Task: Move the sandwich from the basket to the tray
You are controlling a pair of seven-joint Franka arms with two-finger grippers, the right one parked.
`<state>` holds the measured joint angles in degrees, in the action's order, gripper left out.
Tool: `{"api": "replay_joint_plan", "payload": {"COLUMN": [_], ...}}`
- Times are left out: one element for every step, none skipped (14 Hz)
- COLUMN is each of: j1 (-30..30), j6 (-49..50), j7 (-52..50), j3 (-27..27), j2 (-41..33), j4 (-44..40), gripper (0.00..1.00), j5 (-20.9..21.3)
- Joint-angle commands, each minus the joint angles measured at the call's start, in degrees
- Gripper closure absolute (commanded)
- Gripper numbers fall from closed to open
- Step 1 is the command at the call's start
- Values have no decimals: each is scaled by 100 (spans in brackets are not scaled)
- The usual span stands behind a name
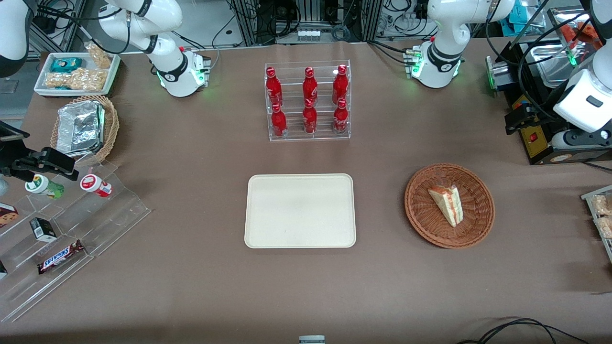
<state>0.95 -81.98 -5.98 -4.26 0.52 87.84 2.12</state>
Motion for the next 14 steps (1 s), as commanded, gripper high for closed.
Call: {"api": "replay_joint_plan", "payload": {"j1": [28, 28, 19, 19, 19, 19, -7, -25, -34, -34, -34, -34, -25, 27], "j6": [16, 15, 15, -2, 15, 33, 50, 50, 50, 50, 42, -54, -133, -430], "j7": [-35, -34, -61, -78, -78, -78, -96, -113, -244, -454, -709, -955, -1227, -1421], "j3": [-40, -40, -40, -40, -31, -31, -23, -22, -22, -22, -22, -22, -22, -40], "j2": [-52, -43, -43, -43, -17, 1, 36, 132, 220, 299, 387, 379, 370, 387], "j4": [-30, -39, -30, -30, -30, 14, 58, 154, 233, 269, 330, 478, 584, 716], "gripper": [0, 0, 0, 0, 0, 0, 0, 0, 0, 0, 0, 0, 0, 0], "j5": [7, 7, 7, 16, 8, 16, 8, -62, -63, -72, -72, -80, -159, -203]}}
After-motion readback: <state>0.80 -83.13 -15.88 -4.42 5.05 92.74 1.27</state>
